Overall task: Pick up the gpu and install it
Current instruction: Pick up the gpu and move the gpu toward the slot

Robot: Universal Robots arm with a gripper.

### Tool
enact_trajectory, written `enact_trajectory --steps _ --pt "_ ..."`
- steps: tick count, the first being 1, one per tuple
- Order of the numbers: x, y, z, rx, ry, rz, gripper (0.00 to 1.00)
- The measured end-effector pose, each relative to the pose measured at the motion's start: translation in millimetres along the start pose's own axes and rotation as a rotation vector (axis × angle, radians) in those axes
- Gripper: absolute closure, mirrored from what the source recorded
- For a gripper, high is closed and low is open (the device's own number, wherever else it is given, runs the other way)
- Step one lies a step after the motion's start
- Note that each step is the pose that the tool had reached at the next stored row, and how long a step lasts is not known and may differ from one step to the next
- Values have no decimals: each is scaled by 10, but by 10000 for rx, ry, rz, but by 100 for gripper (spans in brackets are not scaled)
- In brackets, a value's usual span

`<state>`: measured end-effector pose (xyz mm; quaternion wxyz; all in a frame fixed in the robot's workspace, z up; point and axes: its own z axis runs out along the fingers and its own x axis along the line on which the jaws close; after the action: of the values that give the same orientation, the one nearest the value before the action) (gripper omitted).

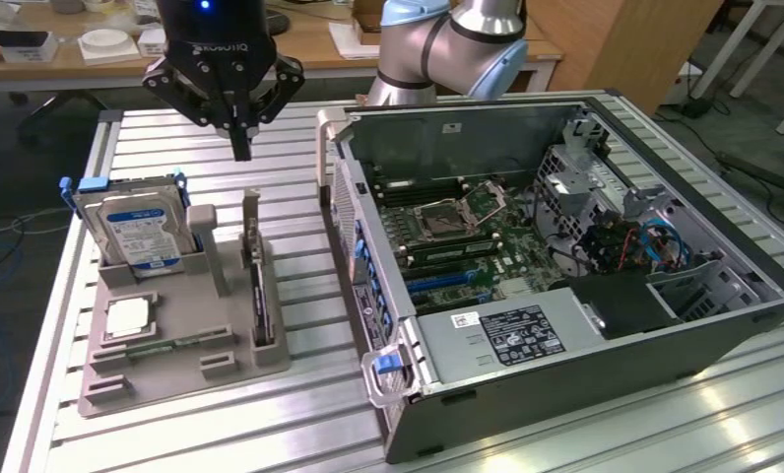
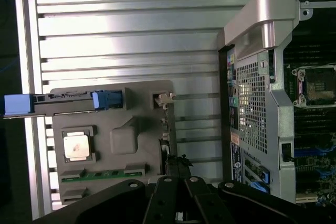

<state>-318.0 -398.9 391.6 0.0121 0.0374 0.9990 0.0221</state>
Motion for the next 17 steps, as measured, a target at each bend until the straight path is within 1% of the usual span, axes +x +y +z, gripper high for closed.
enact_trajectory --steps 9,10,11,14,15,16,17 --pt "-1 -17 0 8 -2 0 89" --pt "-2 -18 0 27 -2 0 83" --pt "-1 -19 0 65 -4 -1 83" --pt "-2 -23 1 174 -14 -7 65" --pt "-2 -26 0 203 -15 -10 65" --pt "0 -28 0 220 -16 -17 59" --pt "3 -32 0 223 -16 -26 59"
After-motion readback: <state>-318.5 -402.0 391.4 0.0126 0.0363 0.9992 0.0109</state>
